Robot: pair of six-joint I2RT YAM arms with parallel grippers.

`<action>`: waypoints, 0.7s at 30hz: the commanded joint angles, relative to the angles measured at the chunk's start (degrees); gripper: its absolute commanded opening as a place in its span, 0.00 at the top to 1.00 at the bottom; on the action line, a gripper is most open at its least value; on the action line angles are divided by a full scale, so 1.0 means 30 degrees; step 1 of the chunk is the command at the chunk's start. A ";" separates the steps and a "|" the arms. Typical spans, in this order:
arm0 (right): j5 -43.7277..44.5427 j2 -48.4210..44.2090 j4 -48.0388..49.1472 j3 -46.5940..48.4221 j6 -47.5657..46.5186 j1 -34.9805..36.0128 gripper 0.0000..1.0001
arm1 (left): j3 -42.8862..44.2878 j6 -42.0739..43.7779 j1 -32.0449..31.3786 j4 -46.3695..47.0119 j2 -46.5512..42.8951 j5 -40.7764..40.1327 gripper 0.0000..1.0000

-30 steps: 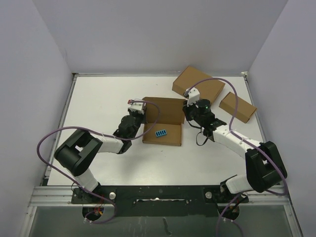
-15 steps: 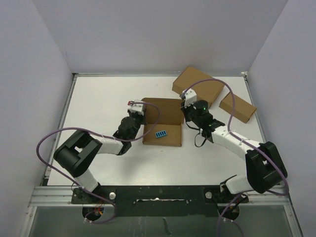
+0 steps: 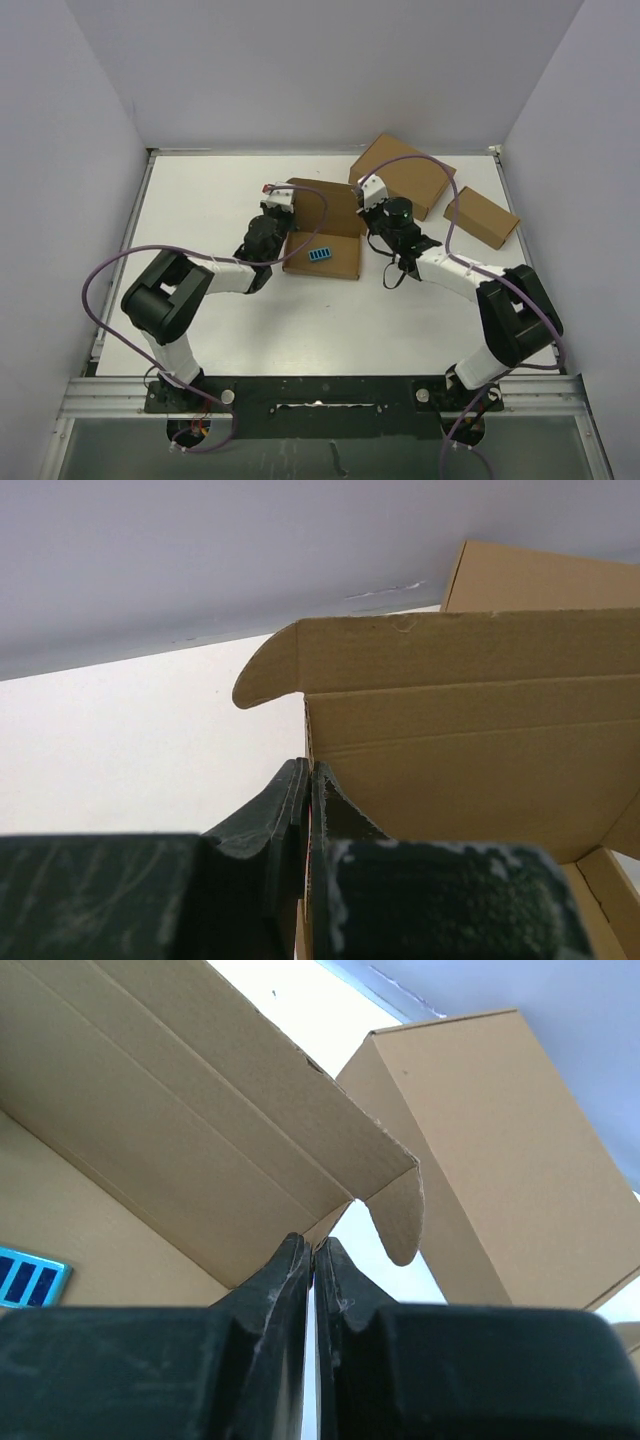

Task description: Fold the paper box

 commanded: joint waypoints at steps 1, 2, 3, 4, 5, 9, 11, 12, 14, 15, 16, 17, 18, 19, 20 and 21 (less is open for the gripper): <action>-0.1956 0.0824 0.4096 0.1299 -0.0590 0.0512 1.00 | 0.1496 -0.0448 -0.0106 0.1235 0.0694 0.3245 1.00; -0.1937 0.1031 0.4389 0.1346 -0.0698 0.0489 1.00 | 0.1569 -0.0467 -0.0020 0.1222 0.0783 0.3369 1.00; -0.1935 0.1214 0.4685 0.1367 -0.0792 0.0482 1.00 | 0.1615 -0.0528 0.0075 0.1235 0.0882 0.3476 1.00; -0.1927 0.1376 0.4916 0.1384 -0.0918 0.0470 1.00 | 0.1624 -0.0576 0.0171 0.1248 0.1008 0.3566 1.00; -0.1934 0.1517 0.5088 0.1408 -0.1061 0.0483 1.00 | 0.1592 -0.0687 0.0216 0.1293 0.1104 0.3654 1.00; -0.1832 0.1977 0.5757 0.1372 -0.1899 0.0514 1.00 | 0.1241 -0.1029 0.0390 0.1446 0.1250 0.3951 0.98; -0.1847 0.2069 0.6086 0.1303 -0.2314 0.0514 1.00 | 0.1012 -0.1277 0.0454 0.1511 0.1140 0.4095 0.95; -0.1847 0.2091 0.6187 0.1284 -0.2444 0.0500 1.00 | 0.0869 -0.1420 0.0500 0.1498 0.1058 0.4156 0.94; -0.1869 0.2070 0.6321 0.1227 -0.2707 0.0510 1.00 | 0.0740 -0.1618 0.0574 0.1370 0.0862 0.4354 0.90; -0.1875 0.2029 0.6373 0.1191 -0.2849 0.0510 1.00 | 0.0713 -0.1664 0.0585 0.1253 0.0782 0.4397 0.86; -0.1891 0.2009 0.6413 0.1142 -0.2943 0.0521 1.00 | 0.0684 -0.1714 0.0586 0.1096 0.0647 0.4414 0.81; -0.1918 0.1992 0.6451 0.1110 -0.3043 0.0515 1.00 | 0.0643 -0.1779 0.0586 0.0952 0.0510 0.4438 0.77; -0.1958 0.1979 0.6474 0.1081 -0.3114 0.0529 1.00 | 0.0624 -0.1813 0.0623 0.0820 0.0353 0.4473 0.74; -0.1963 0.1977 0.6506 0.1044 -0.3182 0.0531 1.00 | 0.0599 -0.1857 0.0617 0.0639 0.0194 0.4555 0.72; -0.1986 0.1951 0.6532 0.1021 -0.3241 0.0520 1.00 | 0.0567 -0.1962 0.0652 0.0477 0.0006 0.4583 0.69; -0.2007 0.1955 0.6594 0.0974 -0.3315 0.0541 1.00 | 0.0534 -0.2099 0.0675 0.0263 -0.0215 0.4631 0.66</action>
